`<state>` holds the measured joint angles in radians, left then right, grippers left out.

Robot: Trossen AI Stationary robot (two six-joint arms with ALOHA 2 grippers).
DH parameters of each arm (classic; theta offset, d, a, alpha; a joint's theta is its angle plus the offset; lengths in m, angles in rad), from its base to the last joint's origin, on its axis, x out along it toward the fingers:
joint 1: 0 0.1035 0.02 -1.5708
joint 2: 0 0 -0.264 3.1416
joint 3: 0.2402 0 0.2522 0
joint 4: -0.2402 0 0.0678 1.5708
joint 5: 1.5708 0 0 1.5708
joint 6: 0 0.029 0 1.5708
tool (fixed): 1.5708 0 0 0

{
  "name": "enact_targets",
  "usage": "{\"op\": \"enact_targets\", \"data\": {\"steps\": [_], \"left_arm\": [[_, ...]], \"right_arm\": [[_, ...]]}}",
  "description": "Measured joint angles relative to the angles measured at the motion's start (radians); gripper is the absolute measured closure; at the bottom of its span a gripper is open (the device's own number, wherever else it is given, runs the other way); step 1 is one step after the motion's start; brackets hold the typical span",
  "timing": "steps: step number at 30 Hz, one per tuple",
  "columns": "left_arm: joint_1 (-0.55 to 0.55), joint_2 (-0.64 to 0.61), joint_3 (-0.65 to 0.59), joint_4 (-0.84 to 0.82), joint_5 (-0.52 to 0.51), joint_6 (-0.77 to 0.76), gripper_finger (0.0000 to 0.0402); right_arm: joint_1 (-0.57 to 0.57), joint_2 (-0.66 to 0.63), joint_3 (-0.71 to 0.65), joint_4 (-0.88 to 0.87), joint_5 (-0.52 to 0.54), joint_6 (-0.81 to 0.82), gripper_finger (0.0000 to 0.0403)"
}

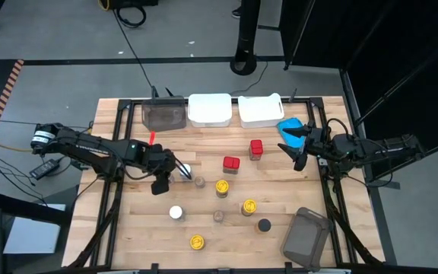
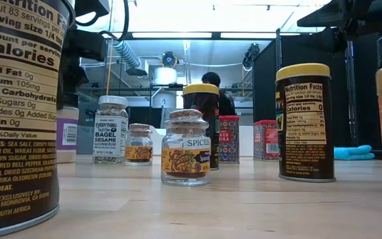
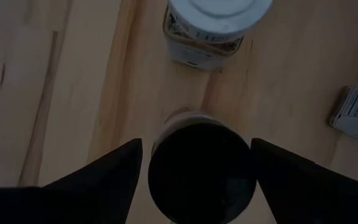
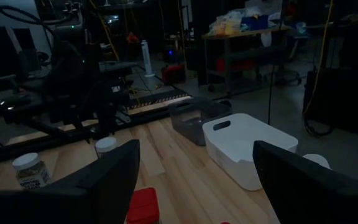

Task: Sort spices by type
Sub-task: Put the purple seasoning bottle into the top black bin

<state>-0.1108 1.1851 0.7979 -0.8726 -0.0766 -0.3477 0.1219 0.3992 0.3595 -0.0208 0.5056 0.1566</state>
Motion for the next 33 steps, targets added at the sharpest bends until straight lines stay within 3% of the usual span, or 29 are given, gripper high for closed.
{"op": "enact_targets", "data": {"steps": [3,9,23,33], "left_arm": [[0.000,0.000,0.000,0.001,0.000,0.000,0.0122],[0.000,-0.002,0.000,0.001,-0.003,0.001,0.0214],[0.008,0.000,0.042,0.002,0.007,-0.088,0.0214],[0.141,0.000,0.178,-0.146,-0.071,-0.200,0.0214]], "right_arm": [[0.000,0.000,0.000,0.000,0.000,0.000,0.0082],[0.000,0.000,0.000,0.000,0.000,0.001,0.0082],[0.000,0.000,0.000,0.000,0.000,0.001,0.0082],[0.000,0.000,0.000,-0.003,0.000,0.001,0.0082]]}}
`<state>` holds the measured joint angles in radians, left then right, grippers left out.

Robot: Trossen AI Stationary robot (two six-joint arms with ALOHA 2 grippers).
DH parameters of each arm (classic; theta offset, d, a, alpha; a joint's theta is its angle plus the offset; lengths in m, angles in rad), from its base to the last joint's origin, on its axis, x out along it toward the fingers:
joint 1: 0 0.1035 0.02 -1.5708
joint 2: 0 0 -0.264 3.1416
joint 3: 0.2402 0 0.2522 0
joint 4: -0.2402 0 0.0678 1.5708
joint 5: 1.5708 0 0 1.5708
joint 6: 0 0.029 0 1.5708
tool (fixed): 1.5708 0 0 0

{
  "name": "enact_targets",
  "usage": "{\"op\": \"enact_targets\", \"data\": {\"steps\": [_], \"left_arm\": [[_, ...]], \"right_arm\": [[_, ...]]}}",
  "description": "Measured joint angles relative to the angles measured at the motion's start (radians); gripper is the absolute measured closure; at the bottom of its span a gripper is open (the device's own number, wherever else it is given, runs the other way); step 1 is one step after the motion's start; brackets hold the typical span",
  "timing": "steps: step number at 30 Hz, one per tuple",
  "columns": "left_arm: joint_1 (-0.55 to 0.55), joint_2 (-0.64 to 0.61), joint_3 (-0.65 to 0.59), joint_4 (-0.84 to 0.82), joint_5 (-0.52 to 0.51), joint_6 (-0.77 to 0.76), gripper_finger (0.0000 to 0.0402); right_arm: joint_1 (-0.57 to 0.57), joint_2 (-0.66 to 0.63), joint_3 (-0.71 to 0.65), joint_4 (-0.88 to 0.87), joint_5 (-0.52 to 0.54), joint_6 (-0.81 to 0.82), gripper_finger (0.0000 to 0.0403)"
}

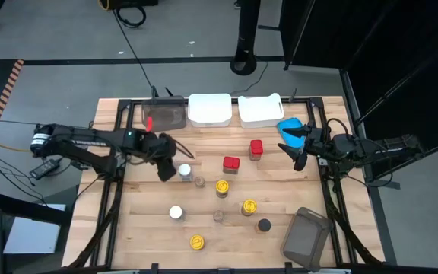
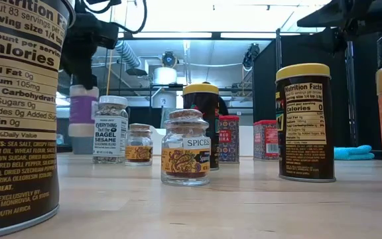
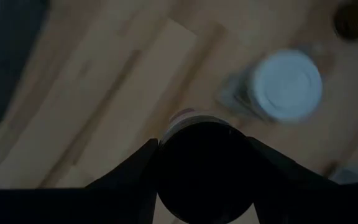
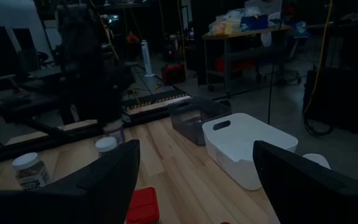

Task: Sort spices by type
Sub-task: Put the purple seasoning bottle into the top black bin

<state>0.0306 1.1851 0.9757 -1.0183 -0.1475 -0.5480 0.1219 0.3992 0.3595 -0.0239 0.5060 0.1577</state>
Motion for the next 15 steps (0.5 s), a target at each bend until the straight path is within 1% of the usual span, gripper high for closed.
{"op": "enact_targets", "data": {"steps": [7,15], "left_arm": [[0.130,0.000,0.066,-0.051,-0.068,-0.036,0.0214],[0.281,0.000,0.077,-0.060,-0.121,-0.026,0.0214]], "right_arm": [[0.000,0.000,0.000,-0.003,0.000,0.000,0.0082],[0.000,0.000,0.000,-0.023,0.000,0.014,0.0082]]}}
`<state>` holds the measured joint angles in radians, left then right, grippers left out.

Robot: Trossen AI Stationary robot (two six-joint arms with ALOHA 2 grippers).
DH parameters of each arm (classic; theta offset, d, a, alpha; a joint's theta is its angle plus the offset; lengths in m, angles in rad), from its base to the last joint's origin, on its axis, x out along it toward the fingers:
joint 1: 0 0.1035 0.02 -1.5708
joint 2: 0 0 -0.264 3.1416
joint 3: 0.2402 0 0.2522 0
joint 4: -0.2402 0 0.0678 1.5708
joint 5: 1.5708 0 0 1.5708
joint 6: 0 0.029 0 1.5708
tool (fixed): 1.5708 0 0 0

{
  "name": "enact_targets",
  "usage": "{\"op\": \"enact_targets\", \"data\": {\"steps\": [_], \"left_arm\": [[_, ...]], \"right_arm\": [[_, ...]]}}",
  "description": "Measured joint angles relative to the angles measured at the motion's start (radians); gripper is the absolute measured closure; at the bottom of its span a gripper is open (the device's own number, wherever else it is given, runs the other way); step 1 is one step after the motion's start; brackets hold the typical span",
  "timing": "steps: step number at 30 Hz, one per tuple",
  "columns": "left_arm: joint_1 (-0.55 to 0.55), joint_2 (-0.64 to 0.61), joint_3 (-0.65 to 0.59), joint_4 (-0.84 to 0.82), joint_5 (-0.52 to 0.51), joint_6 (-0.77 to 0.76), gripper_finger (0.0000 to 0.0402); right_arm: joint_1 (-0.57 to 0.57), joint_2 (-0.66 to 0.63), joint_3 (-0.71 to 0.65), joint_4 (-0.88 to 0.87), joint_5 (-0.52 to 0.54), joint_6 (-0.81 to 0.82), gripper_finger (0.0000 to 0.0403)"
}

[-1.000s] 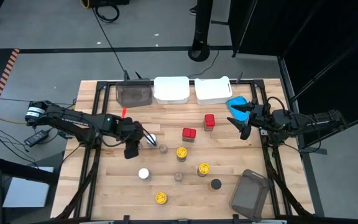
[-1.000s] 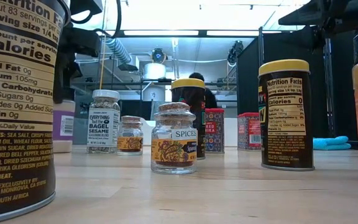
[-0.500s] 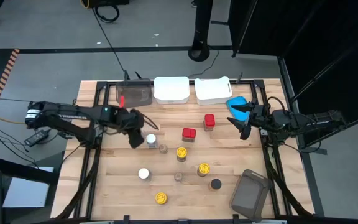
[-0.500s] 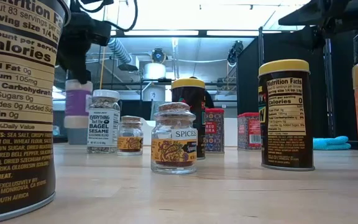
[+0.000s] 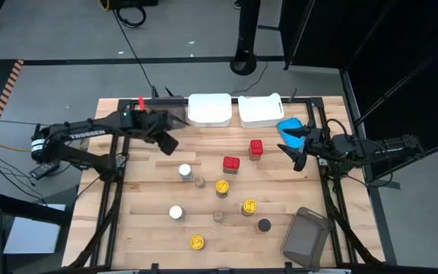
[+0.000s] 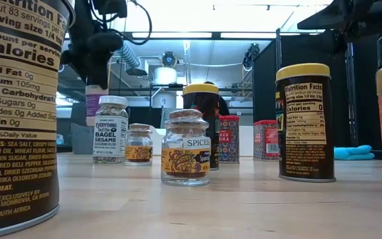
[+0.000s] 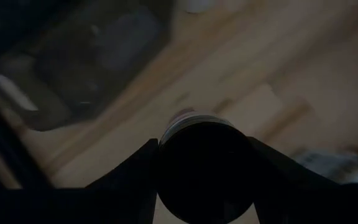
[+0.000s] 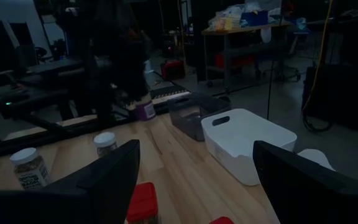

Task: Sort spices by type
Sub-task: Put the purple seasoning bottle into the top black bin

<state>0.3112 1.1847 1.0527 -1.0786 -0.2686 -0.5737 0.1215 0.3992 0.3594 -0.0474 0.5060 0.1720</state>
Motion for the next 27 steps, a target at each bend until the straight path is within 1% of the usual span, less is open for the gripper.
{"op": "enact_targets", "data": {"steps": [9,15,23,27], "left_arm": [[0.166,0.000,0.000,0.017,-0.061,0.069,0.0214],[0.283,0.000,0.000,0.061,-0.064,0.124,0.0214],[0.418,0.000,0.000,0.170,-0.065,0.174,0.0214],[0.475,0.015,0.000,0.178,-0.063,0.191,0.0214]], "right_arm": [[0.000,0.000,0.000,-0.018,0.000,0.012,0.0082],[0.000,0.000,0.000,-0.018,0.000,0.012,0.0082],[0.000,0.000,0.000,-0.018,0.000,0.012,0.0082],[0.000,0.000,0.000,-0.018,0.000,0.012,0.0082]]}}
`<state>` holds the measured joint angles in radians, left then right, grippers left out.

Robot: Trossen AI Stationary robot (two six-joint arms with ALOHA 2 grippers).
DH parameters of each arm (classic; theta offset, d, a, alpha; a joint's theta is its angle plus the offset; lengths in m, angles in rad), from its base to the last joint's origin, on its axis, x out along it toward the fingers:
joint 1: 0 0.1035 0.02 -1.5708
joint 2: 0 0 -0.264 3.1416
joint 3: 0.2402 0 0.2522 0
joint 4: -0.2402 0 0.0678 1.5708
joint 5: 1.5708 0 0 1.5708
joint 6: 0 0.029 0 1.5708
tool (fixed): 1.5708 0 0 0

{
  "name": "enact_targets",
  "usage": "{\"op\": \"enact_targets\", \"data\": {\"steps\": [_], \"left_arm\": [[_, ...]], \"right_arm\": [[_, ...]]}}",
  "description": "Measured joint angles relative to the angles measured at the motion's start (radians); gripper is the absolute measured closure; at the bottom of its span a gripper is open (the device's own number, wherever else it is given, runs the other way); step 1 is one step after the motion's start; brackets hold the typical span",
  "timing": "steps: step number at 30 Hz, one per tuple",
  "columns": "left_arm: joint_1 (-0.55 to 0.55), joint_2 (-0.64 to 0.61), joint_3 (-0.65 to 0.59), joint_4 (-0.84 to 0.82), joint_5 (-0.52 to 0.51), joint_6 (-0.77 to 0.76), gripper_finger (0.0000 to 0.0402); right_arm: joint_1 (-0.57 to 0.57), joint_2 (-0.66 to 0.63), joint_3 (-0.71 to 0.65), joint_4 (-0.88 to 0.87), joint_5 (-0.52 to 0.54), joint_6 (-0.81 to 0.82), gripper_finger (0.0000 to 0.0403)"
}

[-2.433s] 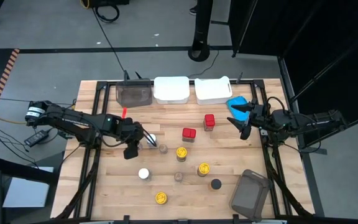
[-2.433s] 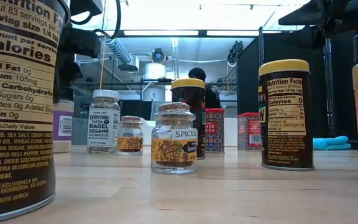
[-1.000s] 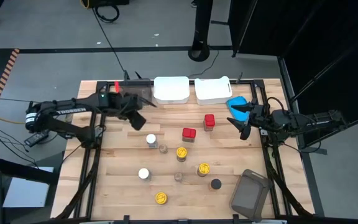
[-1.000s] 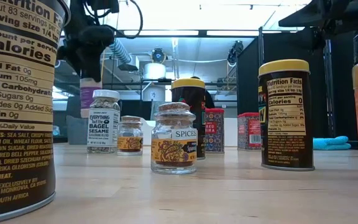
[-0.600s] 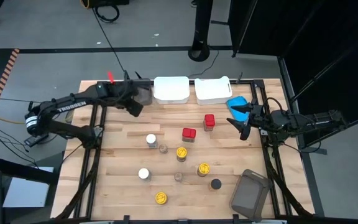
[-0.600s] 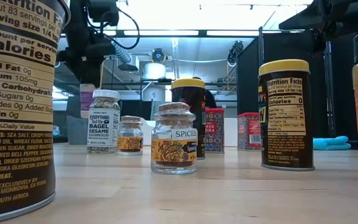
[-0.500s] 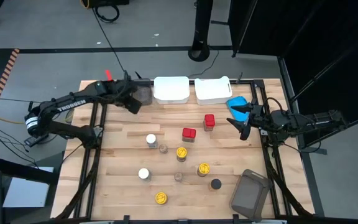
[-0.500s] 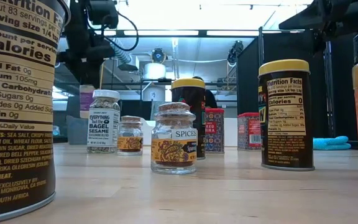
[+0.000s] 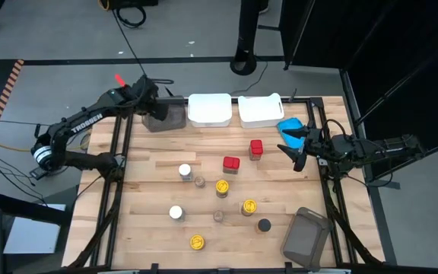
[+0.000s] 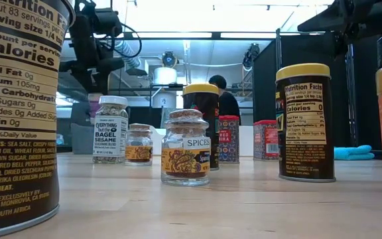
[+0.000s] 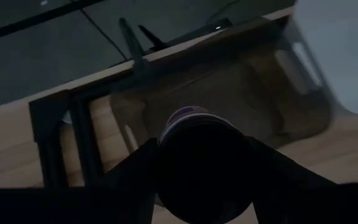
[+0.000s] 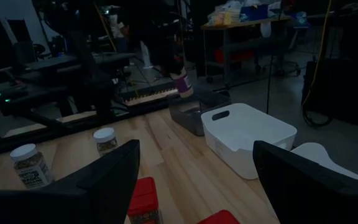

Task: Sort spices by type
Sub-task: Put the purple seasoning bottle into the top black bin

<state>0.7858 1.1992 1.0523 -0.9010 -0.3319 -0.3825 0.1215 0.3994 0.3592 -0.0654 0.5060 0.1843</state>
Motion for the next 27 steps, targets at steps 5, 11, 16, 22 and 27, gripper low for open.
{"op": "enact_targets", "data": {"steps": [5,11,16,22,27], "left_arm": [[0.061,0.046,0.000,0.038,0.013,0.041,0.0214],[0.110,0.123,0.000,0.049,0.047,0.074,0.0214],[0.132,0.183,-0.001,0.057,0.049,0.102,0.0214],[0.158,0.227,-0.001,0.088,0.064,0.118,0.0214],[0.187,0.266,-0.002,0.090,0.080,0.132,0.0209]], "right_arm": [[0.000,0.002,0.000,-0.002,0.000,0.000,0.0082],[0.000,0.009,0.000,-0.003,0.001,0.000,0.0082],[0.000,0.017,0.000,-0.002,0.001,0.007,0.0082],[0.000,0.026,0.000,-0.002,0.001,0.008,0.0082],[0.000,0.028,0.000,-0.002,0.001,0.008,0.0082]]}}
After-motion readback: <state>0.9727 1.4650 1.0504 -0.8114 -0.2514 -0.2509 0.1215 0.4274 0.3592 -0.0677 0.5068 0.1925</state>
